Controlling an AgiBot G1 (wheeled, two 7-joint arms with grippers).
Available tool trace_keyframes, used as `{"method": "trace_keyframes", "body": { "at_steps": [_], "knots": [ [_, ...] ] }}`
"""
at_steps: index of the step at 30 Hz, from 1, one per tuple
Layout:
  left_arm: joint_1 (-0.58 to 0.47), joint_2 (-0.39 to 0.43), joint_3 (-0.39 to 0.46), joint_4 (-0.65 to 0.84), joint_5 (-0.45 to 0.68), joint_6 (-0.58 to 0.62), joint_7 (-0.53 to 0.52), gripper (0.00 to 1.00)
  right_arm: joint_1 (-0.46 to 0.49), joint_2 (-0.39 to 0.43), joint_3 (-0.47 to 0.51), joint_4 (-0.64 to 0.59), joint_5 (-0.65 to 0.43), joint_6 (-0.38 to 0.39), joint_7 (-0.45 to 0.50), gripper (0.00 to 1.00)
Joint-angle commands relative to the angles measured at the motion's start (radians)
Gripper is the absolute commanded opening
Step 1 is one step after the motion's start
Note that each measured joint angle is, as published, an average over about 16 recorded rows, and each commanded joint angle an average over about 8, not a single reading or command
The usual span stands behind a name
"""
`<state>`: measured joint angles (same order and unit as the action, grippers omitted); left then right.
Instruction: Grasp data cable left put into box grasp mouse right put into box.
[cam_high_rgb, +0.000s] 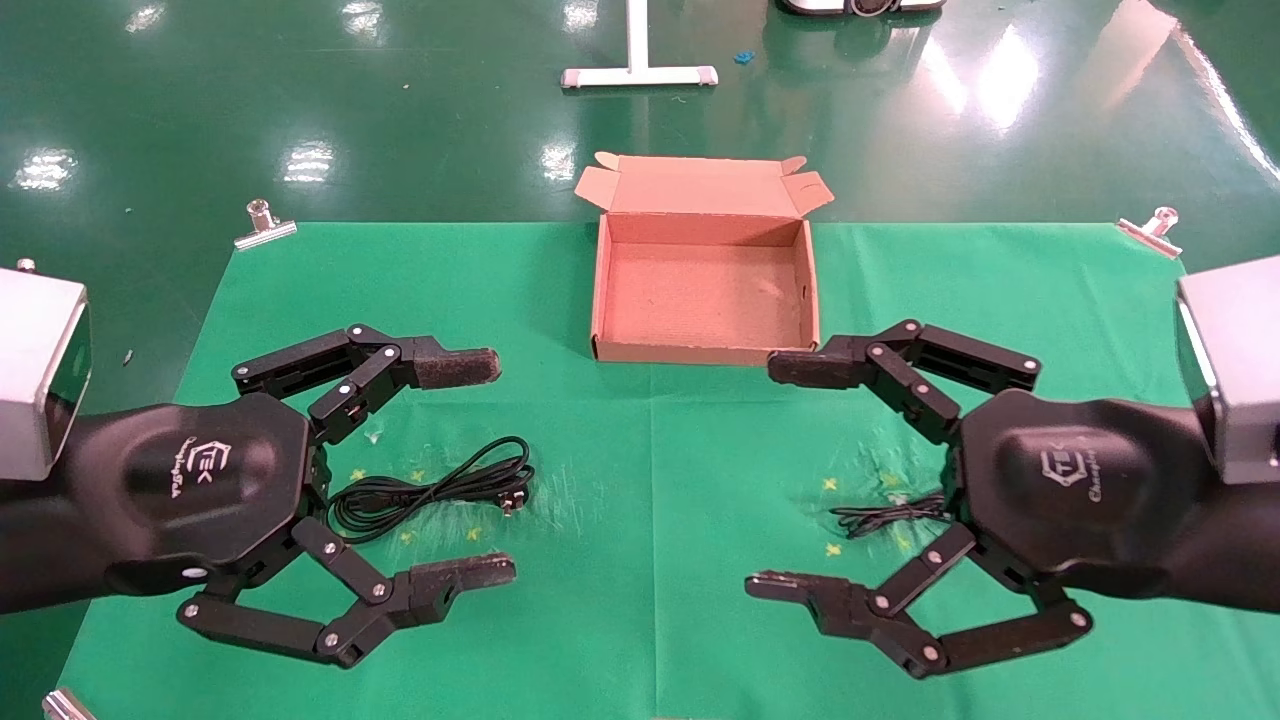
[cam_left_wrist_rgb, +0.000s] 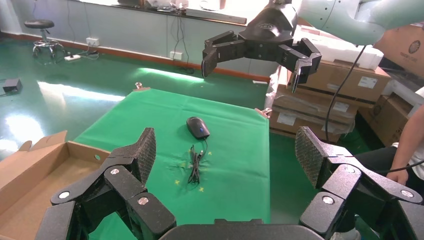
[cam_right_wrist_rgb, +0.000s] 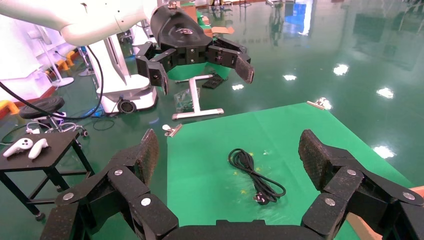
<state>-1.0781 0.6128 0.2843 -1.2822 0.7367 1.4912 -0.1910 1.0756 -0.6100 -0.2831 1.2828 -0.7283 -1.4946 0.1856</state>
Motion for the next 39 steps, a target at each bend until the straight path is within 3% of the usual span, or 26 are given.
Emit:
{"method": "trace_keyframes", "body": {
  "at_steps": [1, 39],
  "knots": [
    [0.0, 0.0, 0.0, 0.0, 0.0, 0.0, 0.0, 1.0, 0.0, 0.0, 0.0, 0.0, 0.0, 0.0, 0.0, 1.0],
    [0.0, 0.0, 0.0, 0.0, 0.0, 0.0, 0.0, 1.0, 0.0, 0.0, 0.0, 0.0, 0.0, 0.0, 0.0, 1.0]
  ]
}}
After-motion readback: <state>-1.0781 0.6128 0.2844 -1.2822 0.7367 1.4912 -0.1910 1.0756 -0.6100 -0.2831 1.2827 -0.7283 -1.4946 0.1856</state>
